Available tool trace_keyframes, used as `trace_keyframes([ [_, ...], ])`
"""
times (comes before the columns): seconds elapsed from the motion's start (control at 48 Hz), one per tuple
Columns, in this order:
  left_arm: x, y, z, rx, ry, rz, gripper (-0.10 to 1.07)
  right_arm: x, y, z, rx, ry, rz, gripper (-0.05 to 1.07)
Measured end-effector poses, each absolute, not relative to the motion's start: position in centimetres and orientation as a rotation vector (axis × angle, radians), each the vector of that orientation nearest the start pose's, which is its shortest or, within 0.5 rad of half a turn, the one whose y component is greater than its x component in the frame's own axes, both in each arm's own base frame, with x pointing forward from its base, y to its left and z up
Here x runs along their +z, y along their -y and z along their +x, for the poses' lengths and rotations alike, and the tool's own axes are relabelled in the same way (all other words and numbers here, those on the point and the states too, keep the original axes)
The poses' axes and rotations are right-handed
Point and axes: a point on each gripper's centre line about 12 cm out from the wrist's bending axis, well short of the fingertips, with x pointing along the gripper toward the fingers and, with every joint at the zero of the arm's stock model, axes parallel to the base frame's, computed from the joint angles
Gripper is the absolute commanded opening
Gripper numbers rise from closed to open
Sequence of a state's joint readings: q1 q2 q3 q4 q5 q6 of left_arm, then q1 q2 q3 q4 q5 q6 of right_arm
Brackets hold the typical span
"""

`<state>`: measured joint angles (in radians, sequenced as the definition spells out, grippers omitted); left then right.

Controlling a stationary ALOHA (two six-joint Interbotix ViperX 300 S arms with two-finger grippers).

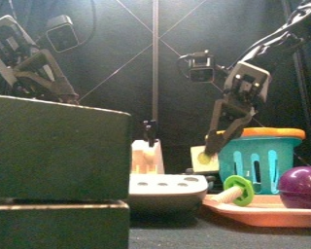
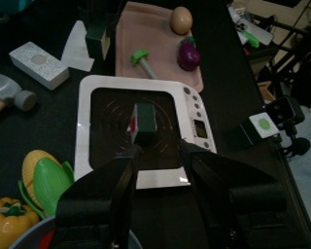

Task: Place green sushi piece on table

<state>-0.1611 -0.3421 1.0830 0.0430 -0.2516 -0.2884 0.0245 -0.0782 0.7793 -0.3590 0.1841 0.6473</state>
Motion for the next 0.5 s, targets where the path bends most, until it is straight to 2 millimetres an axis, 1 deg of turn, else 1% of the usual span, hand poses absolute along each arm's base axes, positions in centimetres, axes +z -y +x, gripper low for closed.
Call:
trace_keyframes([
  [0.146,17.3,4.7,27.9,-0.107,-0.505,-0.205,0.78,14.0,0.7,35.0,-0.186,-0.873,0.239,0.66],
  [0.312,17.2,4.7,27.9,-0.107,-0.507,-0.204,0.78,13.0,0.9,35.6,-0.192,-0.899,0.235,0.74],
  [0.5,17.2,4.7,27.9,-0.108,-0.507,-0.203,0.78,13.0,1.0,36.0,-0.195,-0.900,0.228,0.78],
])
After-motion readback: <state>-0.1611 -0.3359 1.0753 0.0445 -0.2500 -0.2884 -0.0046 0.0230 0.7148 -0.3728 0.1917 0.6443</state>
